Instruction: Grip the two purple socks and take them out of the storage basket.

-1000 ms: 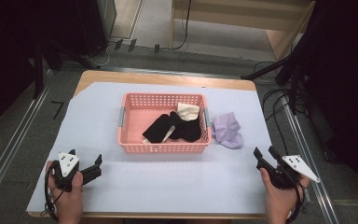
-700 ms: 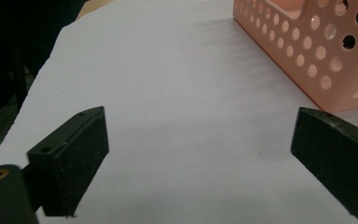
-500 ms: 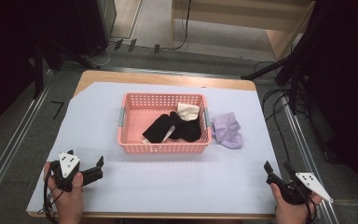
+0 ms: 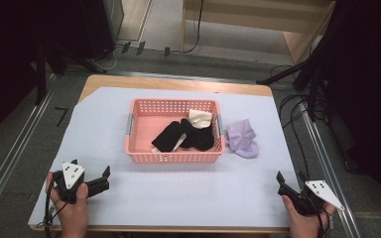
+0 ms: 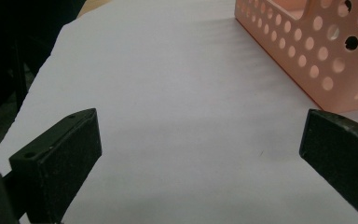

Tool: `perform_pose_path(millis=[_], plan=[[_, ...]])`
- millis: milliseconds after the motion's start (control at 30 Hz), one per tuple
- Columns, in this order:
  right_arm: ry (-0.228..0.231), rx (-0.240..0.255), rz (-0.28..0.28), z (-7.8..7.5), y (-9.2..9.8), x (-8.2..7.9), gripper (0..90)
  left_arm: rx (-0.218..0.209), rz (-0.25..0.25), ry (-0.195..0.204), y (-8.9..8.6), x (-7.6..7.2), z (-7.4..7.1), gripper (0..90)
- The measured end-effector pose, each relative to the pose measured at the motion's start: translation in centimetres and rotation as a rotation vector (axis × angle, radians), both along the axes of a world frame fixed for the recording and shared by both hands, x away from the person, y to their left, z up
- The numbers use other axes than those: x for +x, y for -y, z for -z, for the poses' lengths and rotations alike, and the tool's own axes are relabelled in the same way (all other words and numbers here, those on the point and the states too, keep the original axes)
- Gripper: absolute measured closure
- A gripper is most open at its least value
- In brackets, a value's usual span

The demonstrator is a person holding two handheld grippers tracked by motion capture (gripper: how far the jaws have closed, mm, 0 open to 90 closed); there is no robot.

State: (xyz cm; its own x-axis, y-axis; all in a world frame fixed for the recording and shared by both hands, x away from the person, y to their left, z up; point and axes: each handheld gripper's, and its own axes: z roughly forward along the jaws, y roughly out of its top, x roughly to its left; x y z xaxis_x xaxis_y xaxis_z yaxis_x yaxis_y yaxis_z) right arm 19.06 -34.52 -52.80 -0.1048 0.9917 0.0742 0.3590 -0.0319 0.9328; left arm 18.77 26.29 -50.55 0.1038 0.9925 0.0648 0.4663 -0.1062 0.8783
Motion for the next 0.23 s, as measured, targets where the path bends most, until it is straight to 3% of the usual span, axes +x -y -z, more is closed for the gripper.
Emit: perform_pose_path(millis=[133,233], plan=[[-0.018,-0.016,-0.005,0.02,-0.16,0.22,31.2,-0.001,0.0,0.002,0.0,-0.02,0.0,0.0],[-0.017,-0.029,-0.008,0.02,-0.27,0.19,31.7,-0.003,-0.003,0.002,0.0,-0.02,0.0,0.0]])
